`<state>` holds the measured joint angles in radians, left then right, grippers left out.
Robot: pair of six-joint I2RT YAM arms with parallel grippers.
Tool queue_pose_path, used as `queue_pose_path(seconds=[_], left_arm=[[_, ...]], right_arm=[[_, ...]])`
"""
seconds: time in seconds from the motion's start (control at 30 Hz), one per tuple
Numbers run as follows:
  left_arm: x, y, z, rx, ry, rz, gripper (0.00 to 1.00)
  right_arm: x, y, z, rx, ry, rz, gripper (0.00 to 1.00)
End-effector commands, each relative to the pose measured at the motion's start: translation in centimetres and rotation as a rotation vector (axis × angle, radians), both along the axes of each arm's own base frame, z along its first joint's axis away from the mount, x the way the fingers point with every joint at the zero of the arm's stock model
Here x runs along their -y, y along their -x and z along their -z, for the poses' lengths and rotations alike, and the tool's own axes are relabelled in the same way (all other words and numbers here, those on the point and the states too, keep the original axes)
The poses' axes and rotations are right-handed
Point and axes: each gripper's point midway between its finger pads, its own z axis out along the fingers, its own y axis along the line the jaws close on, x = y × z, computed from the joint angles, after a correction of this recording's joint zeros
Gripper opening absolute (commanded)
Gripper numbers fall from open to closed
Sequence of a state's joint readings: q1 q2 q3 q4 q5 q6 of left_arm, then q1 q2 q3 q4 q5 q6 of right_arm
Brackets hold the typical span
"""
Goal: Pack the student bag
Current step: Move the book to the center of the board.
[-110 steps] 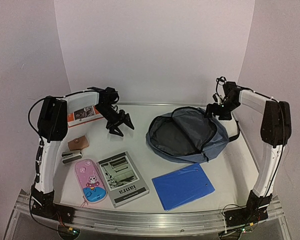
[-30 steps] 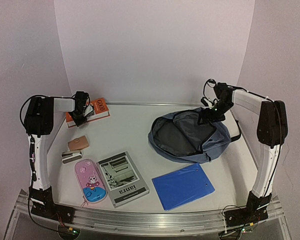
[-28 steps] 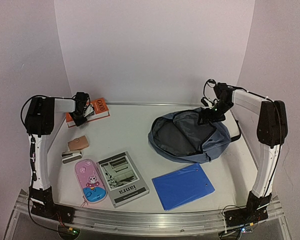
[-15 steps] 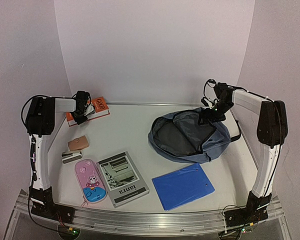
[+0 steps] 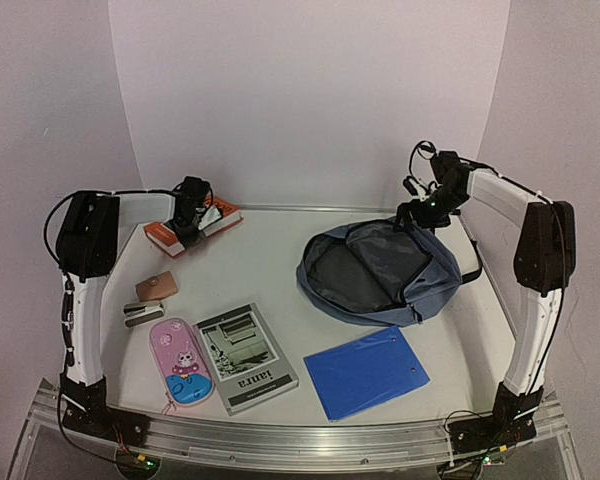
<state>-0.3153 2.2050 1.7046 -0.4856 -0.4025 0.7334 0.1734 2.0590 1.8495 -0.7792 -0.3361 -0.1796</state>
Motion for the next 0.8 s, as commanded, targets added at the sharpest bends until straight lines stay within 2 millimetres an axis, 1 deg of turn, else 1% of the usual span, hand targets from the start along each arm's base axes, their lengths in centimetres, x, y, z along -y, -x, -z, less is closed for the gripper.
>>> queue_pose_path(seconds=[0.0,0.07,0.17,0.23,0.33,0.43,0.5,0.57,0.63,0.67,0.73,0.77], left_arm=[[7.6,2.6,-3.3,-0.004,0.169,0.088,0.0],[10.9,3.9,-3.0,-0.03,0.188,0.121,0.0],[14.6,5.7,-2.5,-0.06,0.209,0.132,0.0],[17.0,6.9,-2.8,-0.068,0.23,0.142,0.0],[20.6,9.4,-3.2,-0.11,0.29,0.171,0.0],[23.1,11.0,-4.0,-0.152,0.363,0.179,0.0],[24.7,11.6,-4.6,-0.173,0.415,0.172,0.0],[26.1,12.2,-4.7,-0.189,0.447,0.164,0.0],[27.5,12.9,-5.1,-0.226,0.496,0.163,0.01],[28.1,13.1,-5.5,-0.246,0.531,0.153,0.08],[28.8,13.4,-6.5,-0.276,0.601,0.129,0.25],[29.1,13.6,-7.0,-0.299,0.639,0.126,0.37]], right_arm=[[-1.7,-0.8,-3.3,0.048,-0.102,-0.01,0.98],[-2.2,-0.8,-3.7,0.044,-0.135,-0.012,0.98],[-3.1,-0.7,-4.4,0.034,-0.192,-0.013,0.98],[-3.8,-0.7,-4.8,0.028,-0.224,-0.013,0.98],[-5.4,-0.7,-5.5,0.02,-0.268,-0.022,0.98],[-7.5,-0.6,-6.1,0.02,-0.298,-0.034,0.98],[-8.8,-0.5,-6.2,0.013,-0.315,-0.036,0.98],[-9.8,-0.3,-6.1,0.002,-0.329,-0.039,0.98],[-10.4,-0.2,-5.8,-0.01,-0.338,-0.04,0.98],[-10.6,-0.1,-5.6,-0.016,-0.342,-0.04,0.98],[-10.9,0.1,-5.2,-0.028,-0.344,-0.038,0.98],[-11.0,0.3,-5.1,-0.033,-0.345,-0.037,0.98]])
